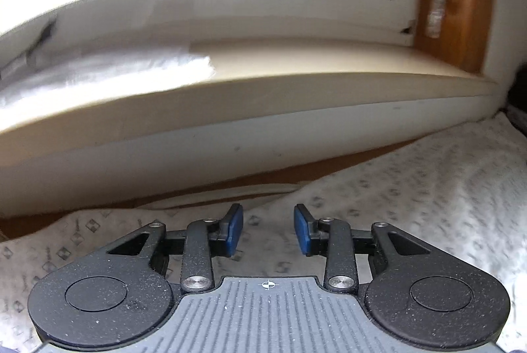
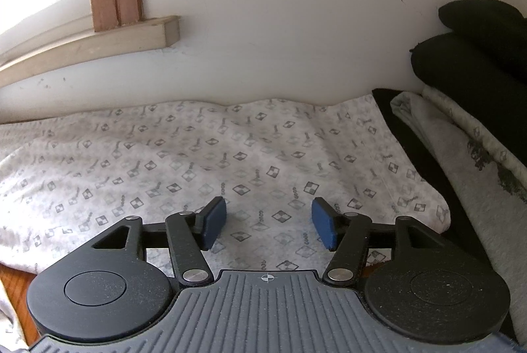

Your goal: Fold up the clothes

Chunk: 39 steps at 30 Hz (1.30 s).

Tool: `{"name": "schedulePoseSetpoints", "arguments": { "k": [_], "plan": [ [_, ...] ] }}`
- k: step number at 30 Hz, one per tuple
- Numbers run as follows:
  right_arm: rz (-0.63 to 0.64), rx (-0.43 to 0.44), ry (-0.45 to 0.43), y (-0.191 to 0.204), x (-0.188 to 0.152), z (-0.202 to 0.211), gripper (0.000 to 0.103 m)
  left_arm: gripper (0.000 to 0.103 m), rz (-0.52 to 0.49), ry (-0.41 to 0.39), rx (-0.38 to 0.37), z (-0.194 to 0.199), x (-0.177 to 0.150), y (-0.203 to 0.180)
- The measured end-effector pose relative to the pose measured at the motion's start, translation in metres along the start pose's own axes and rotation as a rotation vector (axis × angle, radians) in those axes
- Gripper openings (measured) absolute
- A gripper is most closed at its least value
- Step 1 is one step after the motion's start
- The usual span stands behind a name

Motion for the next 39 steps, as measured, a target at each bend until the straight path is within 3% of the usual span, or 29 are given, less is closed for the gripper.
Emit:
{"name": "schedulePoseSetpoints", "arguments": {
  "k": [4, 9, 15, 19, 27, 29, 31, 33, 34, 35, 39],
  "plan": [
    [-0.018, 0.039, 0.006, -0.003, 0.002, 0.011, 0.054, 0.038, 0.013, -0.017, -0.027, 0.046, -0.009, -0.019],
    [0.068, 0.048, -0.039, 0.012, -0.004, 0.068, 0.056, 0.044, -0.041, -0.067, -0.043, 0.101, -0.028, -0.055],
    [0.053, 0.031, 0.020, 0.000, -0.052, 0.112, 0.058, 0.044, -0.061, -0.073, -0.100, 0.122, -0.054, -0.105],
    [-0.027, 0.062, 0.027, -0.012, -0.077, 0.130, 0.059, 0.043, -0.032, -0.057, -0.122, 0.133, -0.074, -0.117],
    [-0.047, 0.102, 0.004, -0.009, -0.082, 0.131, 0.060, 0.040, -0.005, -0.022, -0.154, 0.140, -0.097, -0.128],
    [-0.021, 0.119, -0.008, -0.001, -0.081, 0.128, 0.054, 0.040, -0.005, -0.006, -0.164, 0.134, -0.100, -0.131],
    [-0.011, 0.128, -0.018, 0.002, -0.082, 0.129, 0.030, 0.040, -0.011, 0.009, -0.169, 0.126, -0.102, -0.135],
    [-0.018, 0.140, -0.028, 0.003, -0.082, 0.131, 0.015, 0.038, -0.025, 0.010, -0.169, 0.123, -0.103, -0.139],
    [-0.031, 0.154, -0.035, 0.001, -0.083, 0.133, 0.014, 0.026, -0.041, 0.001, -0.162, 0.122, -0.103, -0.141],
    [-0.037, 0.158, -0.050, -0.001, -0.083, 0.138, 0.014, 0.005, -0.053, -0.007, -0.147, 0.122, -0.102, -0.142],
    [-0.058, 0.140, -0.147, -0.014, -0.080, 0.173, 0.011, 0.002, -0.051, -0.054, -0.137, 0.135, -0.095, -0.138]
  ]
}}
Point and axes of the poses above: each gripper's, at about its wrist camera, not at the fingertips, and z roughly against the way its jaws point, y to its left, x to its top, the point moved 4 cm from there along -z, roughly the way its jaws point, and after that the axes turned 6 degrees about x, right-handed, at the moved point
